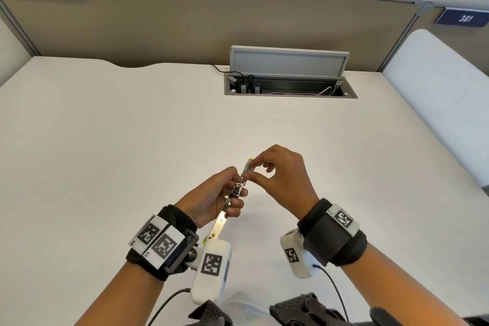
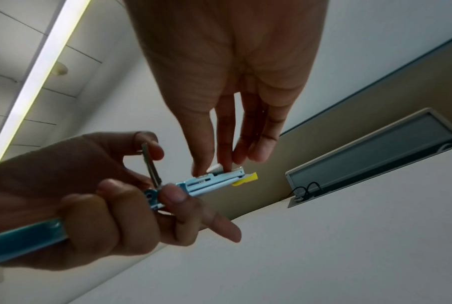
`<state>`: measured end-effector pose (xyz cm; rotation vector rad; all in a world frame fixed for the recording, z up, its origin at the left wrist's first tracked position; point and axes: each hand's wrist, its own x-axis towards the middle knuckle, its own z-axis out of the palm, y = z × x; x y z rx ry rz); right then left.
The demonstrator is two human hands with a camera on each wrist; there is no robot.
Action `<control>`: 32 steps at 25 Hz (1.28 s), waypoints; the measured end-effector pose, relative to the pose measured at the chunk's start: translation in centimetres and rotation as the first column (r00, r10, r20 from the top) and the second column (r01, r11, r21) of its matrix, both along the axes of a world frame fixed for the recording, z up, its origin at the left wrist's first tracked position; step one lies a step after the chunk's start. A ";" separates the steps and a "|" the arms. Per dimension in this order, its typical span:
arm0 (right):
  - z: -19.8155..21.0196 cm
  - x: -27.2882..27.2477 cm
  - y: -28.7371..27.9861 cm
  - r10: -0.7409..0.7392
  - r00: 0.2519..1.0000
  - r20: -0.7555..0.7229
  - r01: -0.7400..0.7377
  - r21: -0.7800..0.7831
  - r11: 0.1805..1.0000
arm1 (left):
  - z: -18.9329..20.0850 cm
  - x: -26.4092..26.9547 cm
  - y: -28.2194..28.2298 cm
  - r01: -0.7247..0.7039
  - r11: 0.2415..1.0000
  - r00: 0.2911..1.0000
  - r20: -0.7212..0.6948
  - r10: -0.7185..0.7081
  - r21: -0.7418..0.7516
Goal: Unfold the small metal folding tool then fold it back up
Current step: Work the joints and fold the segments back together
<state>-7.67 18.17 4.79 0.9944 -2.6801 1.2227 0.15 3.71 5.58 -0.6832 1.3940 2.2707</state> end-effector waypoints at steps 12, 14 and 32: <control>0.7 -0.1 0.3 0.035 0.994 0.107 -0.019 -0.138 0.990 | 0.3 -0.1 -0.1 -0.017 1.000 1.000 -0.002 0.017 0.012; 0.7 0.0 0.4 0.082 0.993 0.087 -0.068 -0.153 0.986 | 0.4 -0.2 -0.1 -0.011 1.000 1.000 -0.010 0.011 0.016; 2.2 -0.1 0.6 0.136 0.966 0.220 -0.108 -0.133 0.985 | 0.8 -0.1 -0.1 0.015 0.999 1.000 -0.012 -0.015 0.045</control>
